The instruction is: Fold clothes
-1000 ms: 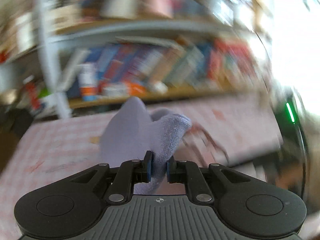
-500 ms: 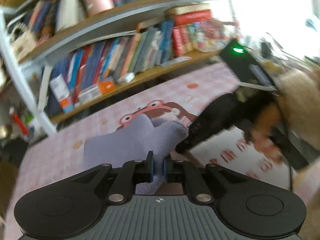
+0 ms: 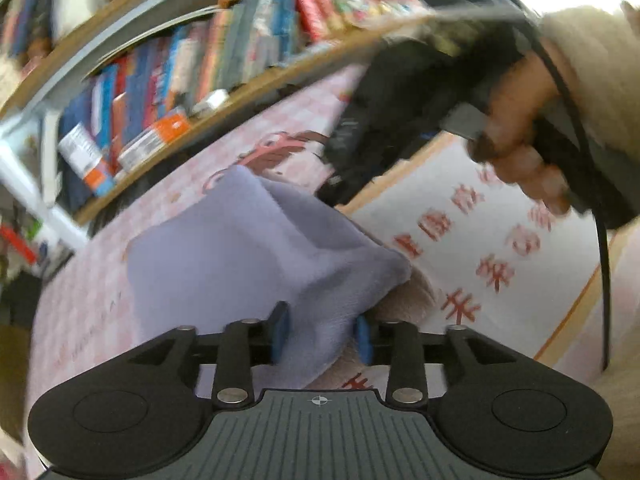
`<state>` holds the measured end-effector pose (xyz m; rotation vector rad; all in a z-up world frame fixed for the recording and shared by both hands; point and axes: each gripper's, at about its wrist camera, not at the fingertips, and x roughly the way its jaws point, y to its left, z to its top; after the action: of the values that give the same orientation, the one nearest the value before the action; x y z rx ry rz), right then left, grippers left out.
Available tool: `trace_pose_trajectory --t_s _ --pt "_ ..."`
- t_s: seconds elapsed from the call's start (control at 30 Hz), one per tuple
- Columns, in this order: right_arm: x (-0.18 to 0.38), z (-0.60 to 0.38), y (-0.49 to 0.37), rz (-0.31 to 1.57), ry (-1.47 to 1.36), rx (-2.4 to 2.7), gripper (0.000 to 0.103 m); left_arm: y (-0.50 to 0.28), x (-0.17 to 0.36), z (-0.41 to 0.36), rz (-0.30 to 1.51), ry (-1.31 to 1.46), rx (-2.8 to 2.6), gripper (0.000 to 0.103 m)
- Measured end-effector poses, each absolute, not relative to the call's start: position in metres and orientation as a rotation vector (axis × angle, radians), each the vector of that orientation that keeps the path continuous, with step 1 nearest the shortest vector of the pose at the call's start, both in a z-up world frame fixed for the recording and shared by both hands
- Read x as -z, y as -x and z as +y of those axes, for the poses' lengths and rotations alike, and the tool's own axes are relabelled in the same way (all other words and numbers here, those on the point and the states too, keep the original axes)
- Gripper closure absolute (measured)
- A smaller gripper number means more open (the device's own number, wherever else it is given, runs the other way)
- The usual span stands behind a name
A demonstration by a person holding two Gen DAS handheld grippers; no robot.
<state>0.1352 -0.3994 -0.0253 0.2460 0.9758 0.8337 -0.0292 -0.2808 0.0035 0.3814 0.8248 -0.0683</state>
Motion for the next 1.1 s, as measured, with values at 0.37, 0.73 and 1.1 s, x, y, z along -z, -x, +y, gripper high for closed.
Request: trace_pose_trajectory --t_s 0.37,0.73,1.1 --pt "-0.008 -0.385 -0.115 0.957 -0.294 -0.973 0.065 0.068 -0.061 -0.215 0.643 0.028 -0.041 0.048" --pt "-0.002 -0.371 -0.101 1.005 -0.239 -0.975 0.059 0.061 -0.050 -0.188 0.641 0.051 -0.222 0.051" --pt "-0.006 -0.377 -0.084 0.991 -0.273 -1.091 0.093 0.036 -0.007 -0.181 0.805 0.084 -0.166 0.068"
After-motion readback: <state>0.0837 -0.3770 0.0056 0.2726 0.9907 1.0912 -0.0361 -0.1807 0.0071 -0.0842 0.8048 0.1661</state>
